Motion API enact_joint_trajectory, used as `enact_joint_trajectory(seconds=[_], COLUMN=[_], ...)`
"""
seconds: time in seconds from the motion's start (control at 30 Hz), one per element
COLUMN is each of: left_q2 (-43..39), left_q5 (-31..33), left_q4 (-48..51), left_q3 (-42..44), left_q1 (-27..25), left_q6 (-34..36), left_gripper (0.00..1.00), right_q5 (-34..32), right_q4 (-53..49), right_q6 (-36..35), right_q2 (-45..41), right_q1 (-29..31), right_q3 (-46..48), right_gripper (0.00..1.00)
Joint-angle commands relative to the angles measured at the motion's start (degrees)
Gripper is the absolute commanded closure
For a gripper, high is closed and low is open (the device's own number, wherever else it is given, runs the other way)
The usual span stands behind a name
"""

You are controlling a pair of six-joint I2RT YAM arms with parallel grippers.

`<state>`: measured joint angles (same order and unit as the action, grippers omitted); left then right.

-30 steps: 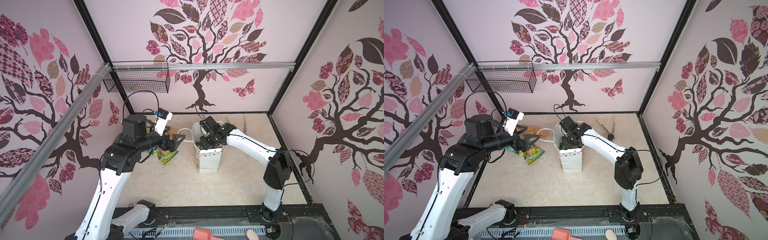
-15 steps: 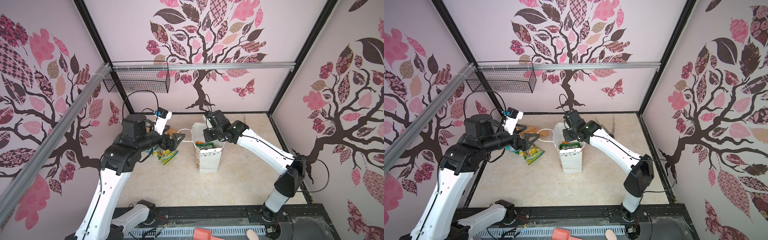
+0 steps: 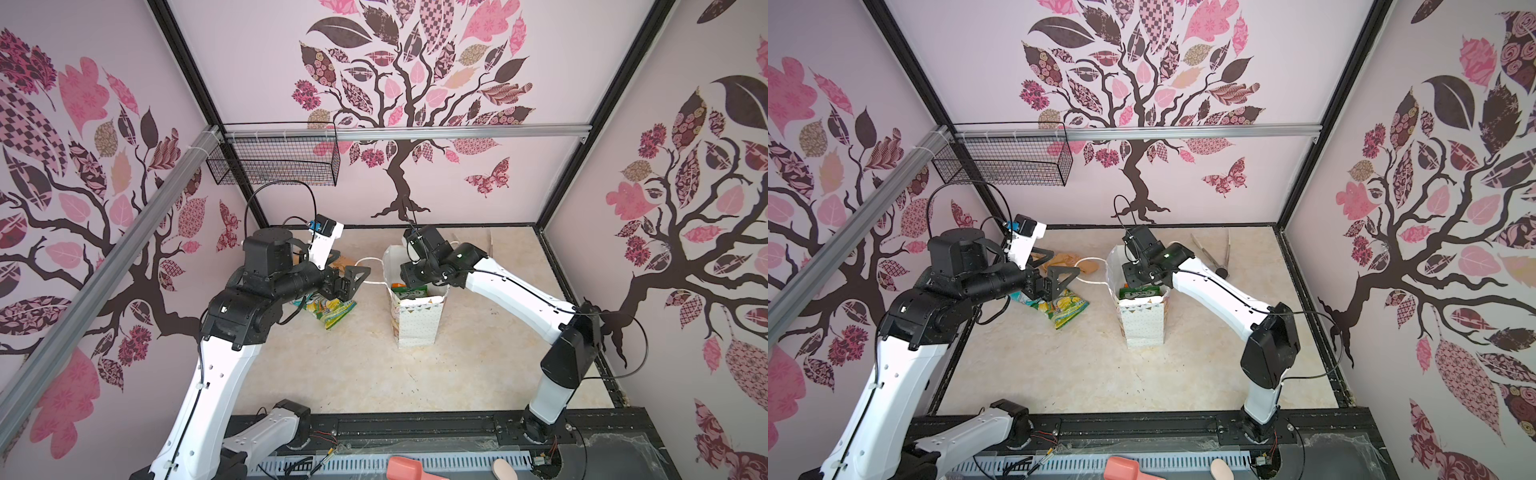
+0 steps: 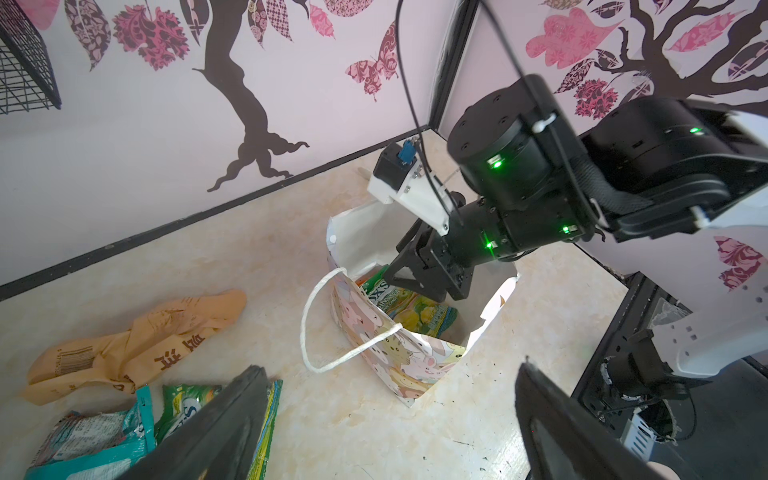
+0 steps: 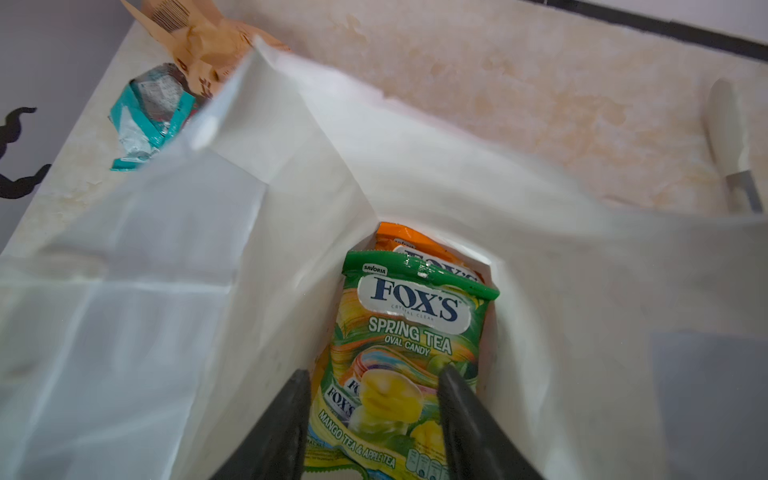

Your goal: Take the snacks out of the paper bag

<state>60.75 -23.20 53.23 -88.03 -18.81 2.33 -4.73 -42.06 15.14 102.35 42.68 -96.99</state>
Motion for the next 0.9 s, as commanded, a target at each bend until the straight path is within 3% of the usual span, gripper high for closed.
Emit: enact_joint_trajectory(seconds=[0.0,0.57,0.87], left_q2=[-0.38,-0.65,-0.47], left_q5=[-0.13,0.09,-0.09], left_q4=[-0.65,-0.07,-0.24], left_q3=[0.94,1.11,0.98], left_q1=[-0.28,-0.22,-0.26], left_q6=[0.0,0.4,0.31], left_gripper=[0.06,0.05,0.05], right_q5=[-2.3,-7.98,-3.89], right_q4=[-2.03,-2.65,0.81], right_q6=[-0.67,-1.64,-1.23], right_q2=[2.89,12.83,17.72], right_q1=[0.2,0.0,-0.18], right_q3=[1.76,4.89,9.95], right_gripper=[0.39,0.08,0.11])
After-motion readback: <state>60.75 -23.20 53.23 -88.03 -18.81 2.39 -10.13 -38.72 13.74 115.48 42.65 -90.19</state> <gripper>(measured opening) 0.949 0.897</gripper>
